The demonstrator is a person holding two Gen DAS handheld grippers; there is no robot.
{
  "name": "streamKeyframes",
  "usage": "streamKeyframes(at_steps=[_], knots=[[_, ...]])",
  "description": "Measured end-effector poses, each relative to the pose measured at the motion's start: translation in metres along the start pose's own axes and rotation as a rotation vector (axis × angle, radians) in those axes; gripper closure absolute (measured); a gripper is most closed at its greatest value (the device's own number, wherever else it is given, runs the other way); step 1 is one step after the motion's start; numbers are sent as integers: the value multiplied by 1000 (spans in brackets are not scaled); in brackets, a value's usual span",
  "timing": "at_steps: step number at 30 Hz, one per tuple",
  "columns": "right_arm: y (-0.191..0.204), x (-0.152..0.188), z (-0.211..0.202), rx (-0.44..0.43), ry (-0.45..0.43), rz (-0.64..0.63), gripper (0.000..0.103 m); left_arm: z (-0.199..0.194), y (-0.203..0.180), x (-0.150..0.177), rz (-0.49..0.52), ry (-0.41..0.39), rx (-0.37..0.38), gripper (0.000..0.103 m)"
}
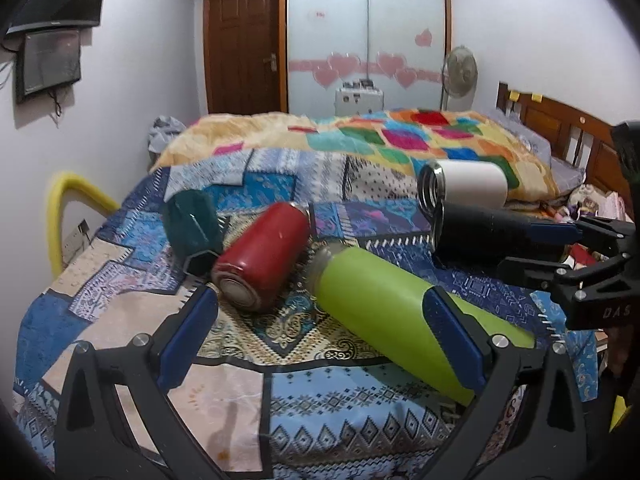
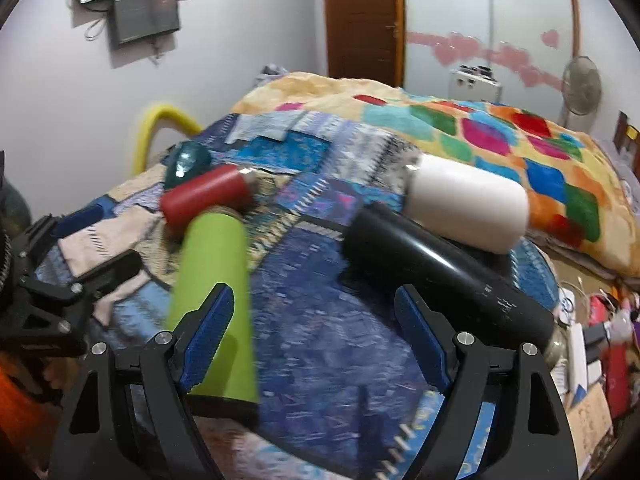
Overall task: Flip cup upright
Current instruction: 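Bring the left gripper over the lime-green bottle and grasp its body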
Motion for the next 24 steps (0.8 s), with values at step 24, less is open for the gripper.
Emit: streamKeyframes(at_steps=[24], knots=[[12, 40, 3, -70, 22, -27, 22, 45, -58, 20, 68, 212, 113, 0]])
Point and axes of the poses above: each gripper's, at about its wrist camera, not at the fingertips, and z roughly the way its jaws point, y to its left, x to its underside, the point moved 9 cm from there along z, roughly the way its jaws point, and after that the axes turned 11 degrees about -y, right-handed, at the moved point
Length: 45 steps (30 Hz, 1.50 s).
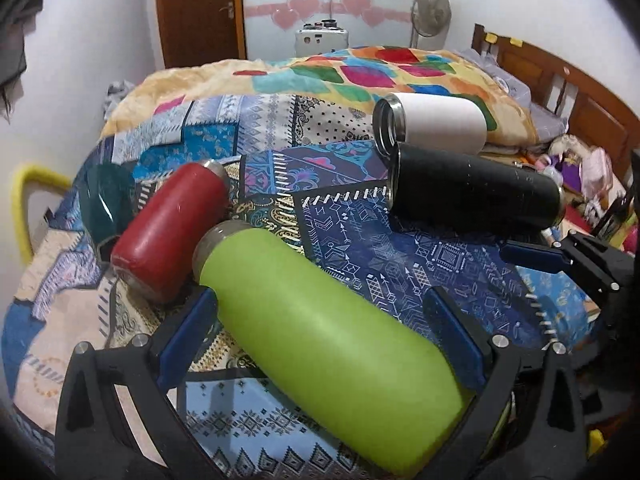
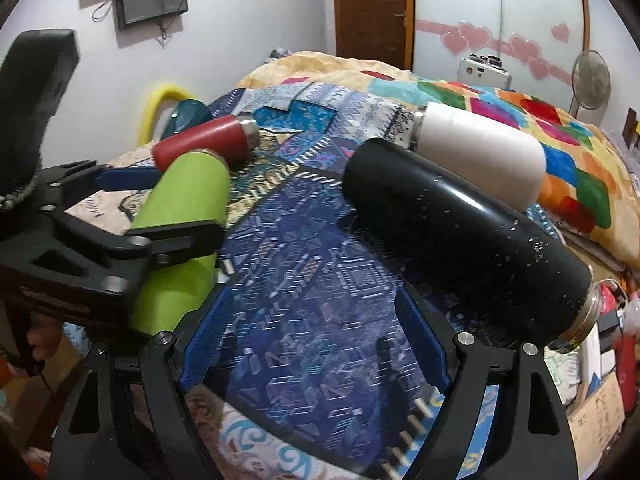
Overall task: Flip cup upright
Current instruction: 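Bring the left gripper over the lime-green bottle and grasp its body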
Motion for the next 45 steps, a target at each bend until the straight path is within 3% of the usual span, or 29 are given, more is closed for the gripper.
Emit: streamKeyframes(at_steps=[8, 12, 15, 19, 23, 32, 36, 39, 45], knots=[[16, 9, 9, -69, -3, 70, 22, 7, -2, -6, 29, 8, 26, 0], [6, 10, 1, -18, -16, 61, 22, 8, -3, -5, 67, 34, 44, 2], [-7, 6, -9, 21, -40, 62, 22, 11, 0, 2, 118, 87, 49, 6], [-18, -1, -20, 62, -79, 63, 22, 12, 5, 5, 112, 161, 74, 7], [-18, -10, -24, 49, -111, 75, 22, 14, 4, 6, 129, 196, 79, 8], [-15, -13, -22, 40, -135, 83, 22, 27, -4, -10, 157, 193, 76, 34], [-22, -16, -27, 57, -144, 84, 22, 27, -3, -9, 152, 202, 83, 33], [-25, -18, -34, 71, -166, 78, 22, 26, 1, -1, 98, 280, 88, 32], [-21, -21, -33, 42, -184, 105, 22, 27, 1, 5, 113, 318, 87, 29]])
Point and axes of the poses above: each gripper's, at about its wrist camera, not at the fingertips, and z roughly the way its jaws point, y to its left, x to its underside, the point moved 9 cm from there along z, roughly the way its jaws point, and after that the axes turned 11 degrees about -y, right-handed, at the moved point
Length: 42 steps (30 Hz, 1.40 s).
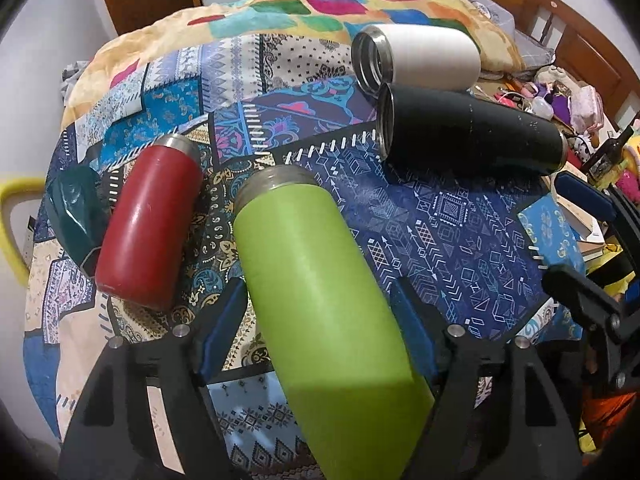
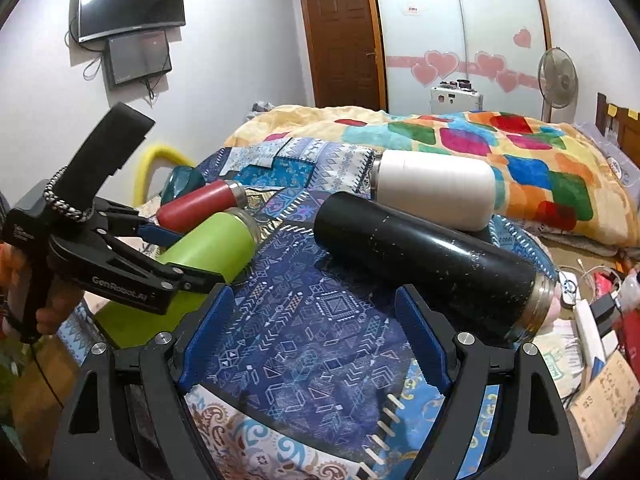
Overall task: Flip cup upright
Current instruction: 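Bring the left gripper over the lime-green bottle and grasp its body, then rotate the lime-green bottle upright with the left gripper, cap end up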
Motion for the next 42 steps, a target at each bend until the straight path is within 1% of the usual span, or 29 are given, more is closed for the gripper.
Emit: streamKeyframes(at_steps=[3, 8, 10, 12, 16, 22, 23, 26, 29, 34, 37, 39, 42], knots=[[4, 3, 0, -20, 7, 3, 22, 2, -1, 0, 11, 20, 7, 27], [3, 7, -4, -18, 4, 2, 22, 9, 0, 1, -32, 80, 39, 27], [0, 8, -6, -17, 0, 14, 22, 14, 0, 1, -43, 96, 40, 28], [-4, 8, -7, -12, -4, 22, 22, 16, -1, 0, -40, 102, 32, 29], [-8, 7, -12, -3, -6, 31, 22, 20, -7, -5, 5, 110, 24, 31], [-16, -1, -27, 19, -41, 52, 22, 24, -11, -12, 22, 109, 8, 37], [-17, -2, -28, 22, -44, 54, 22, 21, -13, -13, 16, 103, 14, 38], [-20, -6, -32, 31, -55, 57, 22, 7, -16, -16, 0, 56, 43, 40], [-21, -10, -34, 39, -65, 56, 22, -15, -12, -21, -3, -15, 30, 40], [-19, -20, -39, 40, -94, 61, 22, -59, 1, -31, -62, -141, 27, 40], [-17, -25, -39, 40, -110, 67, 22, -86, 9, -37, -65, -226, 0, 40], [-15, -28, -40, 38, -118, 68, 22, -99, 10, -37, -57, -261, -13, 41], [-11, -32, -39, 35, -129, 65, 22, -104, 13, -37, -67, -283, -1, 41]])
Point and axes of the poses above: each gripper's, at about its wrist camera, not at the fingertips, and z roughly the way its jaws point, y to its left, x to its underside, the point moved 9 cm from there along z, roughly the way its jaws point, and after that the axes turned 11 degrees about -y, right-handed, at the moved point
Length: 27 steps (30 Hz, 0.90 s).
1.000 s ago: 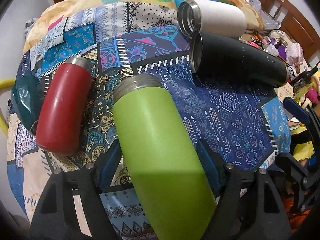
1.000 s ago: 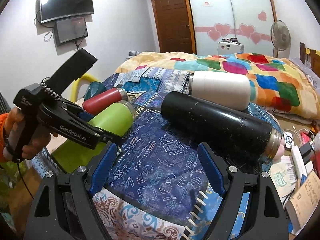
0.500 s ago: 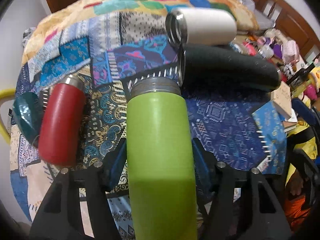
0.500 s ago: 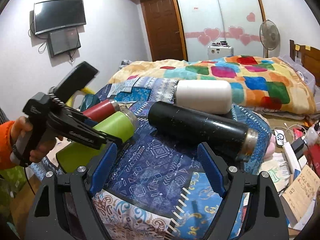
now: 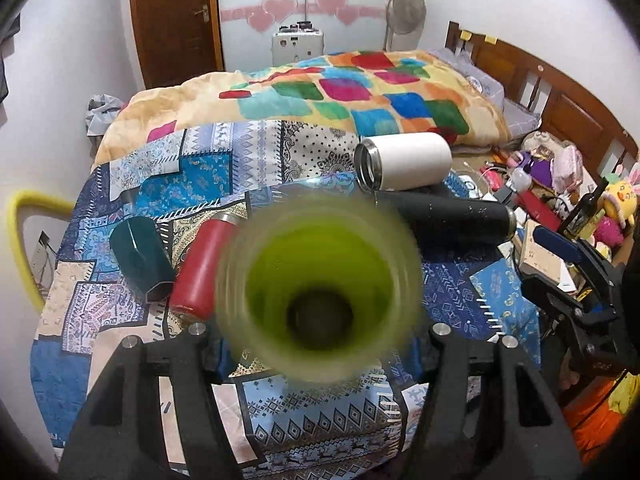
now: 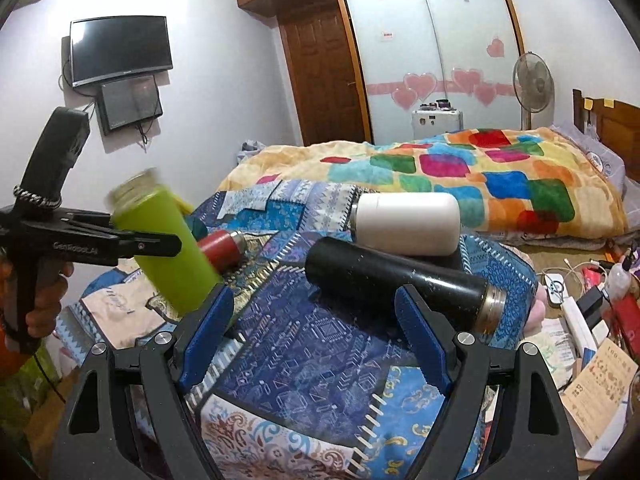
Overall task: Flip cup upright
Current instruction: 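Rotate the lime-green bottle upright with the left gripper, cap end up, then lower the upright bottle onto the quilt and open the left gripper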
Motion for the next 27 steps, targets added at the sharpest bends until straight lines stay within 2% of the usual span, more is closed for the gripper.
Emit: streamKeyframes(at_steps=[8, 27], knots=[[4, 2, 5, -3, 7, 3, 22, 9, -4, -14, 8, -44, 18, 41], [7, 3, 7, -12, 13, 9, 22, 19, -12, 1, 37, -12, 29, 41]])
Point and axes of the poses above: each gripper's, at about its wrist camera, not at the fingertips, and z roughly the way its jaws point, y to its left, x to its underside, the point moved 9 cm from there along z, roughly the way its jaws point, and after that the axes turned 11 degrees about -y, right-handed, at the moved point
